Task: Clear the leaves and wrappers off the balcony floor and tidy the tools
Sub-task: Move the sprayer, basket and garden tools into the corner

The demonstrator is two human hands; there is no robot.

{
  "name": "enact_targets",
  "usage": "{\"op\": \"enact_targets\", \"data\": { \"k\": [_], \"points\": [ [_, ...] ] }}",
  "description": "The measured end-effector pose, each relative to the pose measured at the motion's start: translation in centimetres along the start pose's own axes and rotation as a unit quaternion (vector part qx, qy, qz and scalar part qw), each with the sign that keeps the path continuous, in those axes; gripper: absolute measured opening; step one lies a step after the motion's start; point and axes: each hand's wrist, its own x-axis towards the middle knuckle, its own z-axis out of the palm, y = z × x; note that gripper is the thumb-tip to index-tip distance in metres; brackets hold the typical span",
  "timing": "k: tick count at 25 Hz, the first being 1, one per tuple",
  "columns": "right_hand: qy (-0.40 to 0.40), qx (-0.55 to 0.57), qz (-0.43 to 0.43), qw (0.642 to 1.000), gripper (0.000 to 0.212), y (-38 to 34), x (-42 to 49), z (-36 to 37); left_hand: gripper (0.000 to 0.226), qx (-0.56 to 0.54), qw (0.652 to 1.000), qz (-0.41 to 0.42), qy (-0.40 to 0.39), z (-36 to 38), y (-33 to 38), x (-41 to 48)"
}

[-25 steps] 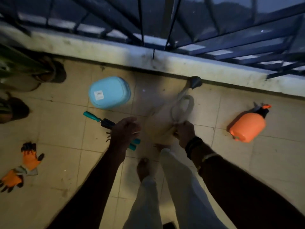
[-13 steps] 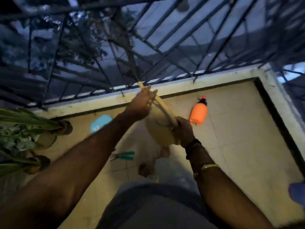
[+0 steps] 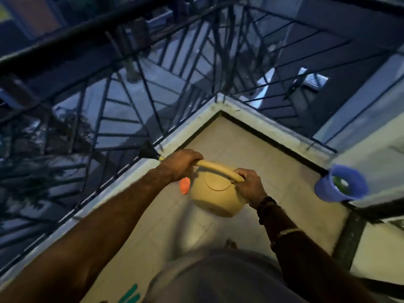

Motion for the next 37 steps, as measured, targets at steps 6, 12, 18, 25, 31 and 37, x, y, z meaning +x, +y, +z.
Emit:
{"op": "enact_targets", "data": {
  "k": [6, 12, 18, 25, 31, 37],
  "points": [
    [0.095, -0.027, 0.004, 0.995, 0.016, 5.6, 6.5, -12.0, 0.023, -0.007, 0.997, 0.067, 0.023, 0.4, 6.9, 16.9],
    [0.135, -0.066, 0.064, 0.987, 0.021, 9.3, 16.7, -19.1, 0.024, 0.040, 0.988, 0.146, -0.028, 2.3, 11.3, 34.0],
    [0.139, -0.138, 0.213, 0.957, 0.024, 13.9, 29.5, -23.9, 0.018, 0.050, 0.969, 0.231, -0.072, 7.2, 11.3, 50.8],
    [0.145, -0.094, 0.275, 0.946, 0.036, 27.2, 45.6, -21.9, 0.011, 0.043, 0.958, 0.248, -0.134, 20.9, 7.1, 68.2],
    [0.124, -0.112, 0.271, 0.948, 0.034, 41.4, 57.3, -18.9, 0.009, 0.088, 0.957, 0.235, -0.145, 35.1, 4.1, 78.1],
    [0.110, -0.106, 0.263, 0.953, 0.034, 49.8, 64.0, -19.5, 0.006, 0.099, 0.966, 0.208, -0.116, 42.7, 4.2, 84.7]
  ]
}}
